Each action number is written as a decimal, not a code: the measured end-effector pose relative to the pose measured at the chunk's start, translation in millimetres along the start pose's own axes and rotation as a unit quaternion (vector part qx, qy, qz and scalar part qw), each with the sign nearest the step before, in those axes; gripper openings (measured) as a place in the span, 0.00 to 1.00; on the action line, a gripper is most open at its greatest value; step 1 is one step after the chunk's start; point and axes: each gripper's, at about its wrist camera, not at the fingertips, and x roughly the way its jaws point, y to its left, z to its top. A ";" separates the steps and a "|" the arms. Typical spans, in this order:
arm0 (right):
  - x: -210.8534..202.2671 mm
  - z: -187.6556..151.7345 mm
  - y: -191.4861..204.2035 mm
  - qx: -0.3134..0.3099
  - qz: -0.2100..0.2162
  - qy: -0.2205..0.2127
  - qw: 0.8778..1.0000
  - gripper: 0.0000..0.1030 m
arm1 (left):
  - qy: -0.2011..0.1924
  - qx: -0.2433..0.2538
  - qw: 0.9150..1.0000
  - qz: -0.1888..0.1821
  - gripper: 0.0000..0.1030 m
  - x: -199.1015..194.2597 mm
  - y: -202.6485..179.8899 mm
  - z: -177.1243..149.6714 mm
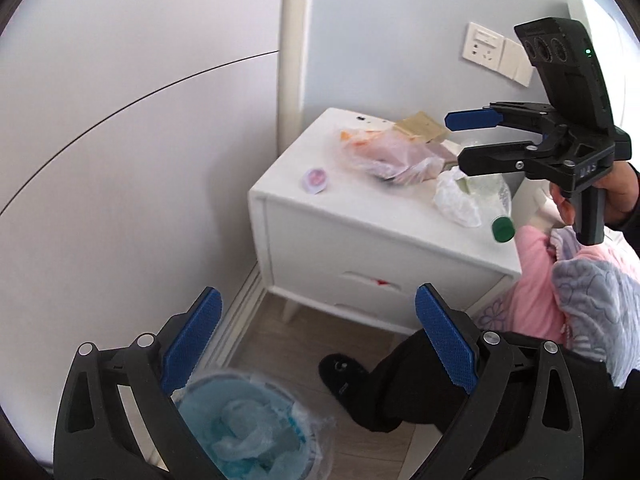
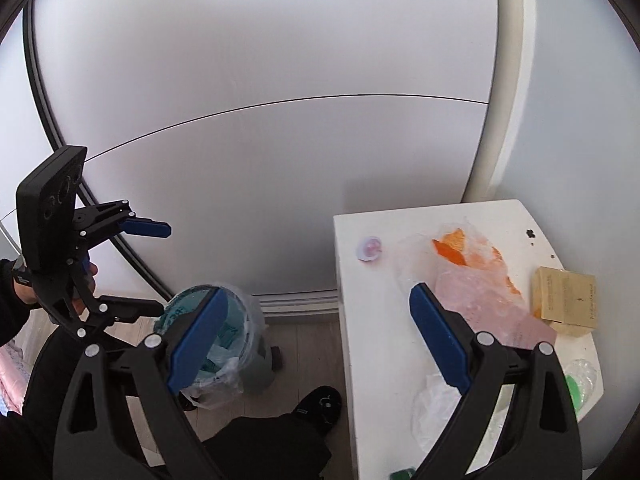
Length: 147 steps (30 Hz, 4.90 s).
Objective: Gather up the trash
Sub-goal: 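Reach the left tool to the orange peels in plastic and grasp, then carry the orange peel wrapper with the left tool over the bin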
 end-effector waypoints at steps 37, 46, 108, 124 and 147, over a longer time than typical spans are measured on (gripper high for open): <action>65.3 4.4 -198.2 0.093 0.067 0.126 0.985 0.87 | 0.078 0.051 0.987 -0.131 0.93 192.9 -18.7 151.2; 92.2 9.8 -214.7 0.112 0.101 0.152 0.977 0.87 | 0.100 0.030 0.977 -0.188 0.93 227.2 -11.0 161.7; -14.2 50.0 -141.1 0.030 0.090 0.058 0.994 0.10 | -0.017 0.097 0.988 -0.120 0.05 45.8 -61.8 186.8; 16.5 71.6 -43.5 -0.027 0.119 0.054 0.991 0.10 | -0.039 0.058 0.996 -0.063 0.05 -37.5 -25.7 126.7; 157.7 33.6 59.8 -0.088 0.198 0.119 0.969 0.10 | 0.015 -0.065 0.997 0.034 0.05 -73.4 50.1 -30.6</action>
